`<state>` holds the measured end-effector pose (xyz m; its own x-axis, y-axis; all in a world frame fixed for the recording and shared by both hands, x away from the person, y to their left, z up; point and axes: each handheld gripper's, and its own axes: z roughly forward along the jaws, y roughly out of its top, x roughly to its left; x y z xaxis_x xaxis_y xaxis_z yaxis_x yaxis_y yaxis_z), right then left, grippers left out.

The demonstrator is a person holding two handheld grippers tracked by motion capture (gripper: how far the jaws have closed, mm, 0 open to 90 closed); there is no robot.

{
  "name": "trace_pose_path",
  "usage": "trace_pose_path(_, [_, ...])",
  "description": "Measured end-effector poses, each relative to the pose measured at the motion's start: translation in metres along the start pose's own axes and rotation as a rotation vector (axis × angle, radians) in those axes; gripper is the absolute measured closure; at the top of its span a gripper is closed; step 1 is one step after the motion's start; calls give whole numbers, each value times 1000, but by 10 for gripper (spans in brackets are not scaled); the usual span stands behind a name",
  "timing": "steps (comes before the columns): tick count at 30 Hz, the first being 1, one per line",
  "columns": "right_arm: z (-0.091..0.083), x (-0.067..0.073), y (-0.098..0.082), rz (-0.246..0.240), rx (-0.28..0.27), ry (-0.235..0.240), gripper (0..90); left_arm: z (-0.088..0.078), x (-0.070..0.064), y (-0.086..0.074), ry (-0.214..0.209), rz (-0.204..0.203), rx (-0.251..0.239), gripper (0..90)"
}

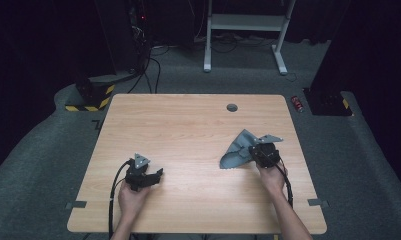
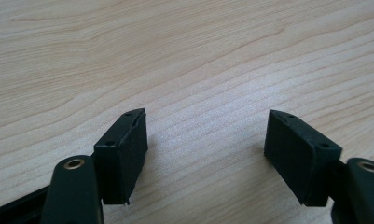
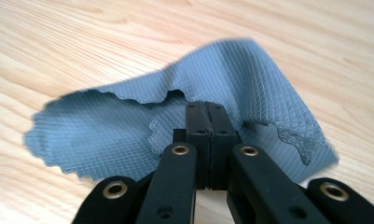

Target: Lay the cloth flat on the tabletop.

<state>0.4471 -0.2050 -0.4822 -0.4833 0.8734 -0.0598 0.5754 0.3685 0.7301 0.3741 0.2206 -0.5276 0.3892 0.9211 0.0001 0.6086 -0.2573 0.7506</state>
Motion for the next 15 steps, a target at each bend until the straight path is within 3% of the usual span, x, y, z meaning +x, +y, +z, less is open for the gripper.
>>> trace_pose_path(6, [-19,17,6,-21,-64,62,899,0,0,0,0,0,0,304])
trace_pose_path(14, [-29,39,13,-76,-105,123,899,0,0,0,-2,-2,0,304])
trace_pose_path(15, [-31,47,15,-91,-115,141,899,0,0,0,-2,-3,-1,304])
